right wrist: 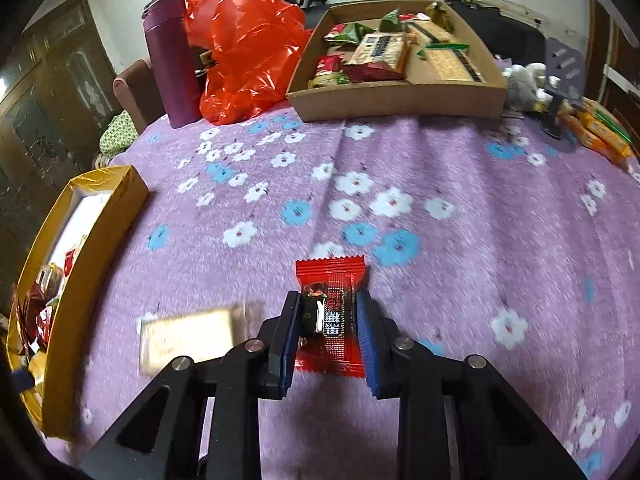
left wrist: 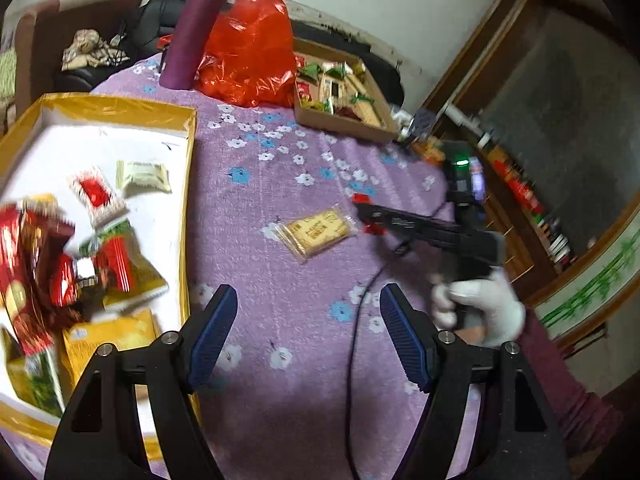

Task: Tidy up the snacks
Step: 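Grasp the cracker pack with the left tool while the right tool holds the red candy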

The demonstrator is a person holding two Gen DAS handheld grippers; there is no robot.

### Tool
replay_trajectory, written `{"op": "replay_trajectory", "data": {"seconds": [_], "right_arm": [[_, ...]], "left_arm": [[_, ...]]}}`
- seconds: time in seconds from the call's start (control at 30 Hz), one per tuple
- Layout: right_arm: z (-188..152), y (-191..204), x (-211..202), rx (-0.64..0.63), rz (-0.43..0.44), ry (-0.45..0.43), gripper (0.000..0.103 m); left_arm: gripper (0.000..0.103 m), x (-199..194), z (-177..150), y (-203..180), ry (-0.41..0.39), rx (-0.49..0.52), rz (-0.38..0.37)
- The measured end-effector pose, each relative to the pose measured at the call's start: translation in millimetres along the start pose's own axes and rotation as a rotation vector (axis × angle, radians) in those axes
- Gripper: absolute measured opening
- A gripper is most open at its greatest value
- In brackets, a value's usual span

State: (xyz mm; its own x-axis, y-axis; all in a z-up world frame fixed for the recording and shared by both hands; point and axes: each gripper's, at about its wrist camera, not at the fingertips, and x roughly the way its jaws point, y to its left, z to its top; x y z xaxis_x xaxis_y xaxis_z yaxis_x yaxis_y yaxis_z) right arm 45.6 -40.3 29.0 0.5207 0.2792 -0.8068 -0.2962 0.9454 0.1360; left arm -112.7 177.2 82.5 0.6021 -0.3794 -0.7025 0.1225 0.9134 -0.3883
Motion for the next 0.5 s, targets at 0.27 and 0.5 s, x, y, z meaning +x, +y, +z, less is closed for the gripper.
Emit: {"op": "replay_trajectory", "data": {"seconds": [0.27, 0.5], "right_arm": [[-33.3, -31.4, -27.2, 0.105, 0.095, -0.013, 0.027], [-35.3, -60.5, -28.1, 0.196, 0.193, -0.038, 0.028]], "left_arm": [[0.074, 77.8, 40.1, -38.4, 0.141, 0.301, 0.091], [0.073, 140.5, 50.6, -39.6, 0.249, 0.381, 0.173]]}}
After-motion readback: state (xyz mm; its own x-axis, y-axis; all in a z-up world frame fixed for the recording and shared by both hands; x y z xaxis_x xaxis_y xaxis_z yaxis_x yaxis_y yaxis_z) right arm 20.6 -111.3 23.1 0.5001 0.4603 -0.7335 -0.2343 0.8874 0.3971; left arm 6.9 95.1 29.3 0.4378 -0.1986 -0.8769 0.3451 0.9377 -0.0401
